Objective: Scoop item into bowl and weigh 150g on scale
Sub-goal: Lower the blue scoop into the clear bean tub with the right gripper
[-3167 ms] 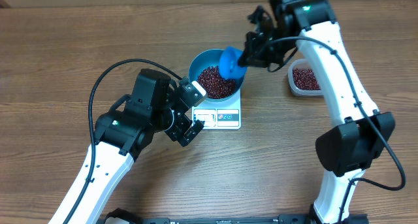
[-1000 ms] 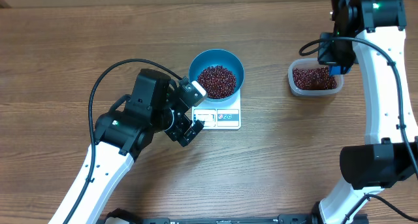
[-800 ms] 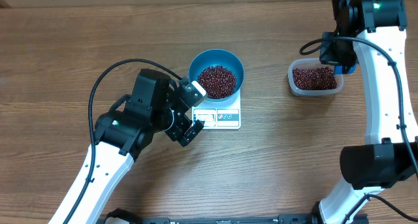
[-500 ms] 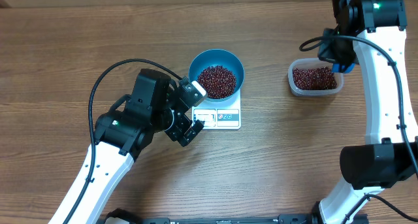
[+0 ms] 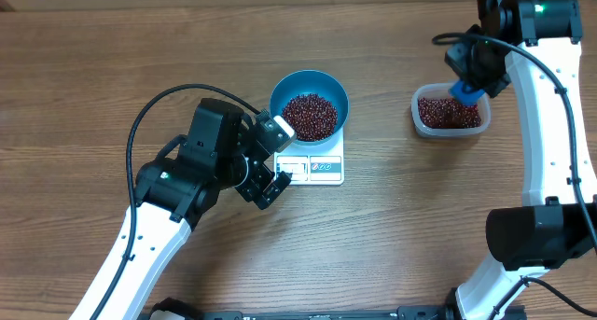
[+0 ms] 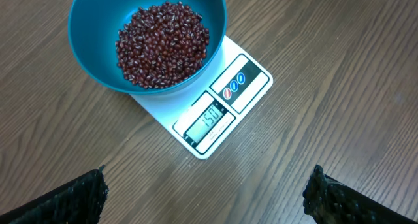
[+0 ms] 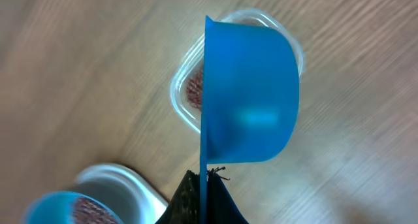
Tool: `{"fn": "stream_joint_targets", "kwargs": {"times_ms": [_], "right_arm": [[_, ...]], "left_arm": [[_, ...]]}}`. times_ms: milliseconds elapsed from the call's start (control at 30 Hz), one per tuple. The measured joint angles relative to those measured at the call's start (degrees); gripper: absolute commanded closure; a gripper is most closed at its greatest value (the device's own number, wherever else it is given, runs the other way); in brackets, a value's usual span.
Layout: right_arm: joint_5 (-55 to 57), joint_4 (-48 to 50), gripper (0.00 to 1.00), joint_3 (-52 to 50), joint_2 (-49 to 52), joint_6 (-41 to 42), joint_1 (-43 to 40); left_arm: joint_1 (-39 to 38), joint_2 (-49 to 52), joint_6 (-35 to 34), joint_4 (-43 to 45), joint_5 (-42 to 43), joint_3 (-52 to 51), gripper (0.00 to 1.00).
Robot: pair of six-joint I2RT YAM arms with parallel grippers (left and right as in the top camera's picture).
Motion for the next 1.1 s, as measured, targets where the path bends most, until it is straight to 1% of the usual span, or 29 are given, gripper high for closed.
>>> {"fn": "stream_joint_targets", "kwargs": {"times_ms": [200,433,867,1000,1100], "right_arm": [[-1.2,4.2,0.96,0.0,0.0,5.8,-0.3],[-2.6,4.7,0.96,-2.3,0.0,8.8,-1.5],[-5.2,7.2,0.96,-7.4,0.0,10.7,-1.5],[-5.3,7.7,0.96,-7.6,0.0,10.7,-1.5],[-5.4,7.7,0.92,-7.6,0.0,10.8,-1.5]], "left_arm": [[0.0,0.0,0.0,0.0,0.0,0.0,0.01],[0.0,0.0,0.0,0.0,0.0,0.0,0.0],[0.0,0.0,0.0,0.0,0.0,0.0,0.0],[0.0,0.0,0.0,0.0,0.0,0.0,0.01],[0.0,0.0,0.0,0.0,0.0,0.0,0.01]]}}
